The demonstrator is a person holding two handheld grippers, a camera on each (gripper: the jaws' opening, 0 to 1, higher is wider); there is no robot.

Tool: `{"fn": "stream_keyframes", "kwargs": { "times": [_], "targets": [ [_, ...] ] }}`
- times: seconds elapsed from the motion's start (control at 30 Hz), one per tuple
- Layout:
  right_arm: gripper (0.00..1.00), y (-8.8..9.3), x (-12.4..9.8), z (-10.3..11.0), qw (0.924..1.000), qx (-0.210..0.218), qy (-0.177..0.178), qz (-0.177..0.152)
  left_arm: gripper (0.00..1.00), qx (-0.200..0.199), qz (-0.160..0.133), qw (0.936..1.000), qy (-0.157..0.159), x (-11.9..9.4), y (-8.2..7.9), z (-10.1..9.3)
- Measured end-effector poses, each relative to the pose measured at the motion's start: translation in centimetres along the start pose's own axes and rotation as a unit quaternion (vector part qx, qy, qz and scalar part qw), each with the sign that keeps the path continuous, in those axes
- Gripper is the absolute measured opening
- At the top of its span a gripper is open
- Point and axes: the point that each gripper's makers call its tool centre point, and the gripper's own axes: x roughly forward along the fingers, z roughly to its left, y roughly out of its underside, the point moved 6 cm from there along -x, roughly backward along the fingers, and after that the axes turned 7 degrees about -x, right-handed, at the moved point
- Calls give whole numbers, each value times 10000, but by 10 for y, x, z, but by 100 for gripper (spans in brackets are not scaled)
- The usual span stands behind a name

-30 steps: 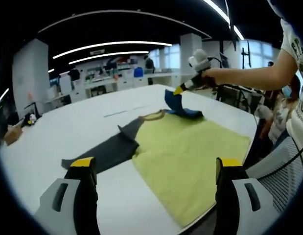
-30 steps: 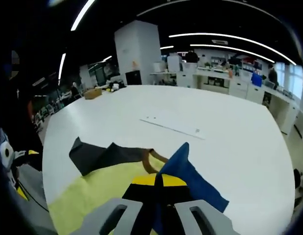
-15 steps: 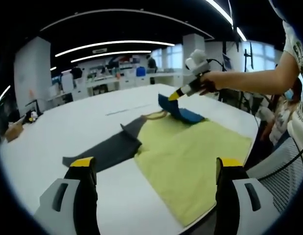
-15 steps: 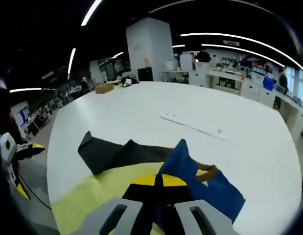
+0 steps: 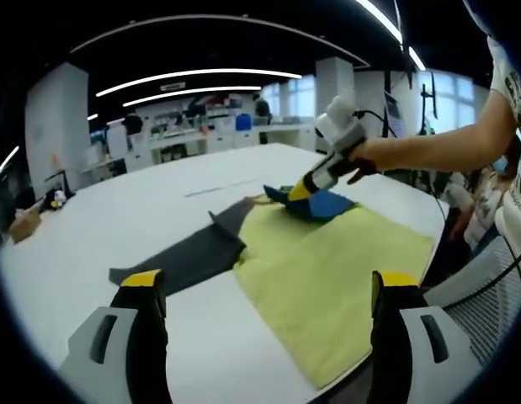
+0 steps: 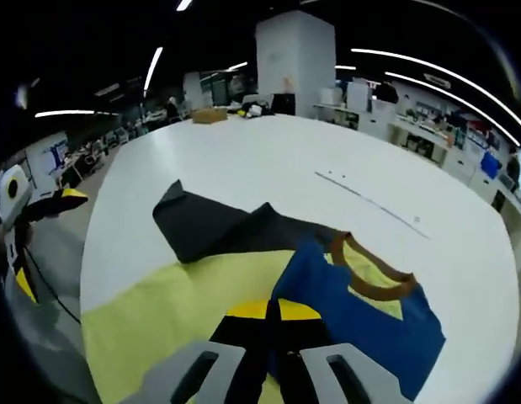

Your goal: Fold the garment on the visible template until the final outline fits inside the template.

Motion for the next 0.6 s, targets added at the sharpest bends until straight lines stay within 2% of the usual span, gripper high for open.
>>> {"fn": "stream_keyframes", "kwargs": {
  "times": [0.2, 0.23, 0.33, 0.4, 0.47, 0.6],
  "targets": [
    [0, 9, 18, 16, 9999, -57, -16, 129, 99, -31, -18, 10000, 19, -1, -3, -2],
    [0, 9, 23, 16, 9999, 13, -41, 110, 99, -21, -21, 10000, 20, -1, -3, -3],
    [0, 10, 28, 21, 9967, 802, -153, -1, 99, 4, -42, 10000, 30, -1, -5, -3],
    [0, 12, 36, 18, 9956, 902, -234, -73, 99, 4, -50, 10000, 23, -1, -5, -2],
    [0, 18, 32, 25, 9938, 1060, -328, 25, 99, -1, -42, 10000, -2, -3, -4, -1],
    [0, 21, 29, 25, 9931, 1133, -302, -36, 99, 3, -53, 10000, -63, -6, -4, 2]
  ]
}}
